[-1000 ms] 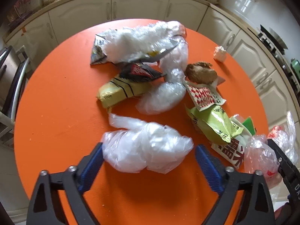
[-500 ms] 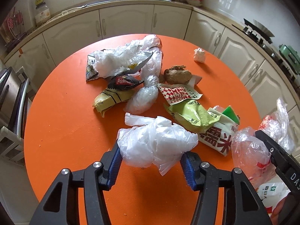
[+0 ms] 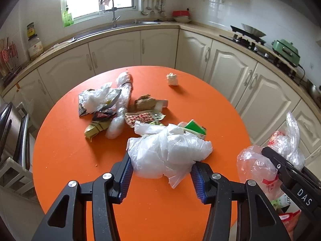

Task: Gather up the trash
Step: 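Lift the plastic bag with the right tool while the left tool grasps a crumpled white bag, then carry both bags with both tools over the light-blue bucket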

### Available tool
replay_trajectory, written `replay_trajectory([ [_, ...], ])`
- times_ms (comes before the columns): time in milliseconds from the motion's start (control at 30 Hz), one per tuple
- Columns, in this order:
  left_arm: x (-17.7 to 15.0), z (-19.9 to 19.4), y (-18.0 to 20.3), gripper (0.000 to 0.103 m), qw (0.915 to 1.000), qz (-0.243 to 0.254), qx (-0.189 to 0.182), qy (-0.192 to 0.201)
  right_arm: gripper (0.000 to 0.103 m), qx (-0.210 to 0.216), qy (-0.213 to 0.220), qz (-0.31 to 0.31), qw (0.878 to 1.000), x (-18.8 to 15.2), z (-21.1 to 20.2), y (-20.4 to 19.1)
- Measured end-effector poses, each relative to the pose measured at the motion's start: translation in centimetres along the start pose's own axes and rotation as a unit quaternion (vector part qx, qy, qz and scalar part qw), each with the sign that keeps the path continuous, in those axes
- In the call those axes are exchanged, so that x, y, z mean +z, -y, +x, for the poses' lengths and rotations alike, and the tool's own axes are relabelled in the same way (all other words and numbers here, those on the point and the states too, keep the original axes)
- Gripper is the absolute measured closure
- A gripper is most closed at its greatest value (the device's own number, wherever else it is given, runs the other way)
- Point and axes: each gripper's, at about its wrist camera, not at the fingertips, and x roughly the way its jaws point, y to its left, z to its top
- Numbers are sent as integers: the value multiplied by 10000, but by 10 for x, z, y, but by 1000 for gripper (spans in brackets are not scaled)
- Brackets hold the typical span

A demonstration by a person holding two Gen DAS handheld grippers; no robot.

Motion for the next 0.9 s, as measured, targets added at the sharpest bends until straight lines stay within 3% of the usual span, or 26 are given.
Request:
replay_trajectory([
  [233, -6, 5, 69, 56, 9970, 681, -351, 49, 43, -618, 370, 564, 9958, -2, -30, 63],
  [533, 4, 35, 152, 56, 9863, 1480, -707, -151, 43, -1022, 491, 1343, 9844, -3, -48, 149],
  [900, 30, 120, 252, 56, 9703, 2149, -821, -753, 43, -1370, 287, 2154, 9664, -7, -36, 243],
])
